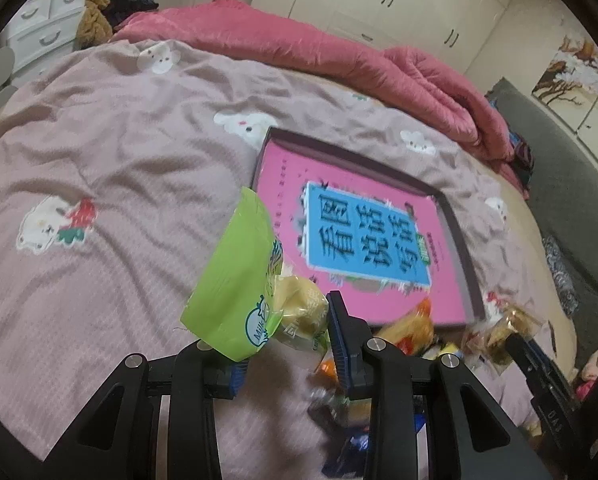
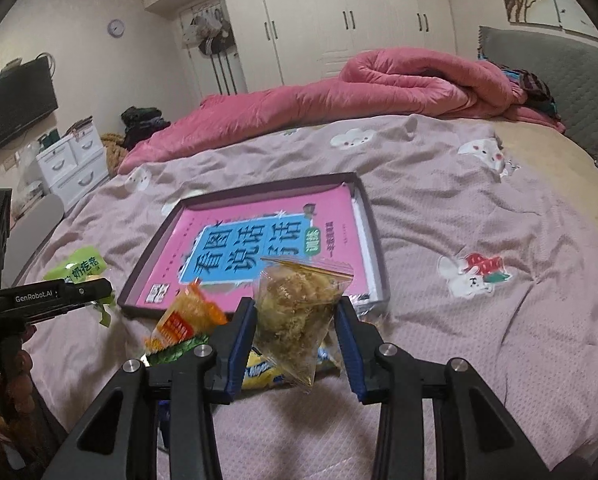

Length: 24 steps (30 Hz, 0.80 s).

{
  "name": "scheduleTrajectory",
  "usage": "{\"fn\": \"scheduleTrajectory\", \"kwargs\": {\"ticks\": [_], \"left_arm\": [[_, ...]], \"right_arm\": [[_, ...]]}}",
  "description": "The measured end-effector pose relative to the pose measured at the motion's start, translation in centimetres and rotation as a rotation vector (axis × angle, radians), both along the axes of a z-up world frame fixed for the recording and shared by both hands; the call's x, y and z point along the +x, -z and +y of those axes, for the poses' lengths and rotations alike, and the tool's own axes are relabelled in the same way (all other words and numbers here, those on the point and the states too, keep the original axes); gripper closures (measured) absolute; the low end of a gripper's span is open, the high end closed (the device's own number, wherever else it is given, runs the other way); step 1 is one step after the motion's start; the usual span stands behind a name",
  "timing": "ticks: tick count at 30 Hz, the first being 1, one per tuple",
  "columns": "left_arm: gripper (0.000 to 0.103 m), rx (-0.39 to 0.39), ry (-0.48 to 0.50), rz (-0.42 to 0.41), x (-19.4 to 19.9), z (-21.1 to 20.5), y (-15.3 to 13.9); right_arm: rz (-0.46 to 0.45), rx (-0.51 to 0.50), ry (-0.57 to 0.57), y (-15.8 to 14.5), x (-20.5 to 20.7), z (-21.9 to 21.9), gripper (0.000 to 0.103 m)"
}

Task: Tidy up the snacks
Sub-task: 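Carry the green bag with the left tool while the right tool carries the floss bag into the tray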

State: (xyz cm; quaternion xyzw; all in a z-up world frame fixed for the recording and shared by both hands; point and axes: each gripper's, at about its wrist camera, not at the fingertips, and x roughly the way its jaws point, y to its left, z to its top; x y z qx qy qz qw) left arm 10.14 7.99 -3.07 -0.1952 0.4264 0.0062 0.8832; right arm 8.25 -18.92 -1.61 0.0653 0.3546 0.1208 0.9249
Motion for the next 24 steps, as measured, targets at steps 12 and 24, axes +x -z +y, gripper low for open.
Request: {"fn": "scheduleTrajectory", "kwargs": {"ticks": [12,24], "left_arm": [[0.067,-0.017,0.027,-0.044,2.6,-0.8,-0.3],[0.067,0.009,0.085,-0.01,4.6,-1.8,1.2]], "right_arm": [[-0.021,0.014,0.077,-0.6,2.4,-1.5,0.062],[-0.016,0.02,0.09,-0.2,4.8,-0.9,0.062]]}}
